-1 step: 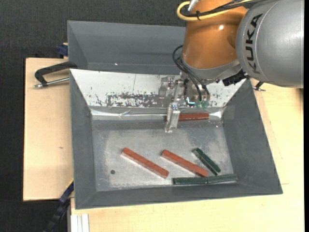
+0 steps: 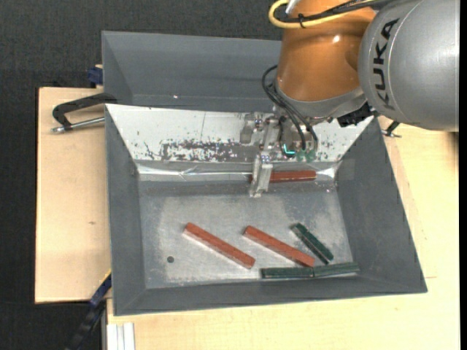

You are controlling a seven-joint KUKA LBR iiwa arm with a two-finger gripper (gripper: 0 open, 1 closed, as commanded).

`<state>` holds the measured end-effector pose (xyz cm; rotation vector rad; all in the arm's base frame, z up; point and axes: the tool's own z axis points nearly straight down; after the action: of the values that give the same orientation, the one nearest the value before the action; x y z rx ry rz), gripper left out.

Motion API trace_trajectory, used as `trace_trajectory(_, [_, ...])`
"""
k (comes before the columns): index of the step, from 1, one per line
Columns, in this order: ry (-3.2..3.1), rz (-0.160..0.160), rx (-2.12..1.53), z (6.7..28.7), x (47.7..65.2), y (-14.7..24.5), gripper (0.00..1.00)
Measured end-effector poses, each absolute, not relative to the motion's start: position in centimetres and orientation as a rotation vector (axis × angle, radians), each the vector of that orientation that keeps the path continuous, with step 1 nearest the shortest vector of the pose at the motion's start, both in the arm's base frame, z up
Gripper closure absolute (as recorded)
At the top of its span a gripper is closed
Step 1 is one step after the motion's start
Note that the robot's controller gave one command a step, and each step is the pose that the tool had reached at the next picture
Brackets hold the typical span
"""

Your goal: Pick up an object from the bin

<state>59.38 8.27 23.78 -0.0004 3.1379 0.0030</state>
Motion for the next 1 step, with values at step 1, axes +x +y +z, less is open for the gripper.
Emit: trace_trajectory(1, [3.136, 0.004, 0.012, 19.12, 55.13, 4.5, 0.0])
